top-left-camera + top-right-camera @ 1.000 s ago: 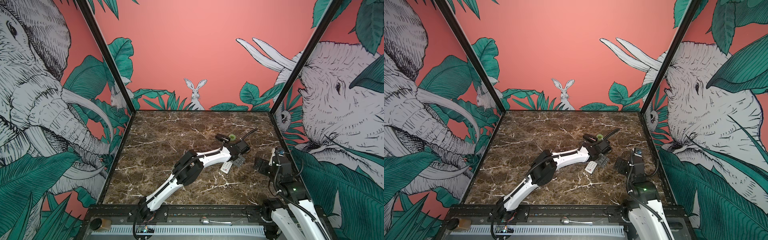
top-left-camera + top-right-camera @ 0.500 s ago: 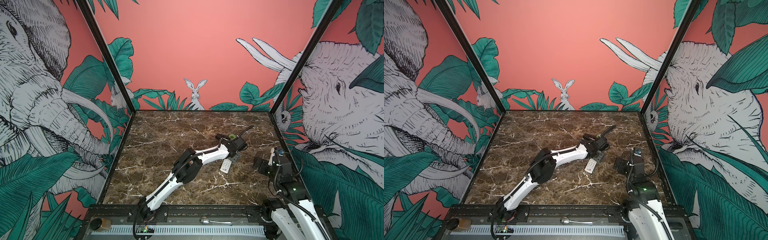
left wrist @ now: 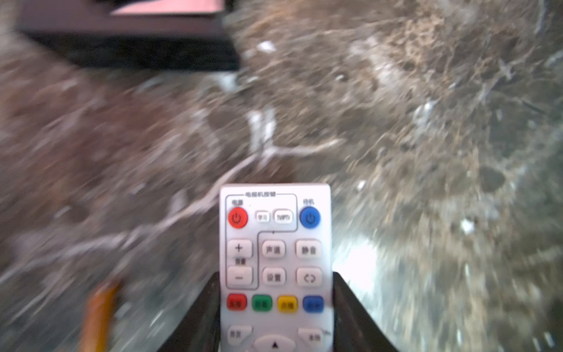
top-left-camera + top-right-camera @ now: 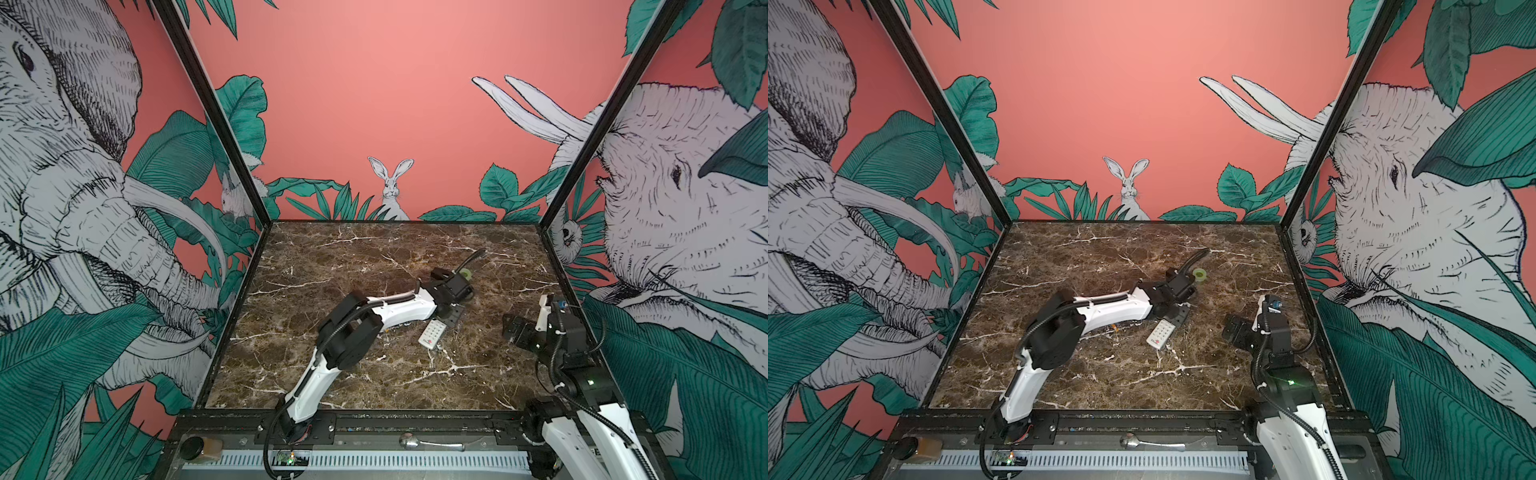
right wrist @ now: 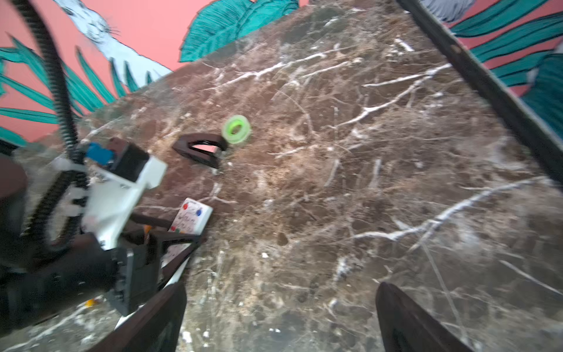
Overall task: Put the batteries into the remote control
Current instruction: 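Grasp the white remote with the left gripper and lift it, then raise the remote upright with the left gripper while the right gripper approaches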
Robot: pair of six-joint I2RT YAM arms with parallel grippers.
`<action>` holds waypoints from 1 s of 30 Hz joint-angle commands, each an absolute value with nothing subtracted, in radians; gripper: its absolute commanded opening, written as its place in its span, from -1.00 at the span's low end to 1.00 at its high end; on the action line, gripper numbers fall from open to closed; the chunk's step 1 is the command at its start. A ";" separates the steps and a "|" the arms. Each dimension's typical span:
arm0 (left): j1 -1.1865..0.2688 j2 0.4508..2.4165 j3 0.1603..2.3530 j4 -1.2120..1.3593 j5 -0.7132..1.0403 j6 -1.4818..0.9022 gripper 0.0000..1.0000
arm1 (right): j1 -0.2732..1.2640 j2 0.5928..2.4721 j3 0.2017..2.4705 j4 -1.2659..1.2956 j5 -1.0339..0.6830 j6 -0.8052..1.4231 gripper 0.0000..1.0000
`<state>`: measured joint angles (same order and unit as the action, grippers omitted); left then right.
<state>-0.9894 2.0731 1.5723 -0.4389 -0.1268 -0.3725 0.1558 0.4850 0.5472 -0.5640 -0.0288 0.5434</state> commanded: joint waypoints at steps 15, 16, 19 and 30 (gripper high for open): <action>-0.653 1.273 1.021 -0.131 0.235 -0.408 -0.57 | 0.334 0.773 0.624 0.089 -0.497 0.605 0.99; -0.630 1.243 1.003 -0.117 0.275 -0.414 -0.57 | 0.372 0.795 0.631 0.117 -0.485 0.592 0.99; -0.570 1.173 0.966 -0.069 0.382 -0.441 -0.57 | 0.472 0.858 0.641 0.228 -0.456 0.573 0.98; -0.532 1.006 0.925 0.039 0.517 -0.457 -0.57 | 0.656 1.119 0.681 0.648 -0.570 0.594 0.98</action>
<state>-0.5396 1.0401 0.9356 -0.0429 0.4416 -0.4347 0.6304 1.0962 0.6521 0.4465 -0.5072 0.5980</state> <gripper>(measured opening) 0.511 0.992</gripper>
